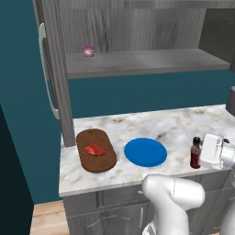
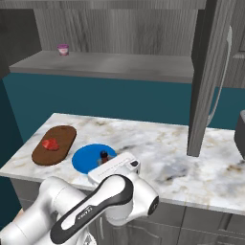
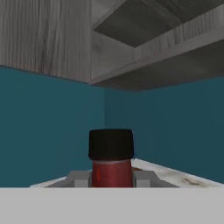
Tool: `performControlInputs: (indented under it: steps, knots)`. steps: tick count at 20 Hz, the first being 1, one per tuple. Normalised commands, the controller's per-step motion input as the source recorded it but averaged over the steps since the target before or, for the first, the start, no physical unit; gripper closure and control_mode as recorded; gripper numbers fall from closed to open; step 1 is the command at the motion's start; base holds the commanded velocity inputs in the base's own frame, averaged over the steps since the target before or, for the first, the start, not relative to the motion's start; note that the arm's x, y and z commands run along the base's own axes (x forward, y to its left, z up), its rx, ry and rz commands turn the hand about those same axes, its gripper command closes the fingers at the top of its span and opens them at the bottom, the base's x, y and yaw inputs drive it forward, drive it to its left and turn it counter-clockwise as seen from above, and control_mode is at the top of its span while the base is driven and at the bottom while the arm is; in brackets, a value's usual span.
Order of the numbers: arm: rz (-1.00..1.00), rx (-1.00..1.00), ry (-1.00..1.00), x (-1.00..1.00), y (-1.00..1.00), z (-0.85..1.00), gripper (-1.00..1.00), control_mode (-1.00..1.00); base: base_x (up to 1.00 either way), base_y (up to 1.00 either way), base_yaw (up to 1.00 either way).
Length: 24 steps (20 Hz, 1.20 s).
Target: Pick the steak from the plate and place it on the cutting board. Then pick the condiment bottle from the cabinet and place it next to the cutting board.
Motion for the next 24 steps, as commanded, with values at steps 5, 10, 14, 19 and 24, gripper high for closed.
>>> performControlInputs:
  steps: [5, 10, 14, 19, 24]
  knots:
    - [0.0, 0.0, -0.01, 0.0, -0.05, -0.18, 1.0, -1.0, 0.0, 0.0, 0.0]
    - [0.0, 0.01, -0.02, 0.03, -0.07, -0.12, 1.0, -1.0, 0.0, 0.0, 0.0]
    - [0.0, 0.02, -0.01, 0.09, -0.09, -0.06, 1.0, -1.0, 0.0, 0.0, 0.0]
    - [0.0, 0.02, 0.0, 0.14, -0.06, -0.05, 1.0, -1.0, 0.0, 0.0, 0.0]
    - [0.0, 0.02, 0.0, 0.14, -0.05, -0.06, 1.0, -1.0, 0.0, 0.0, 0.0]
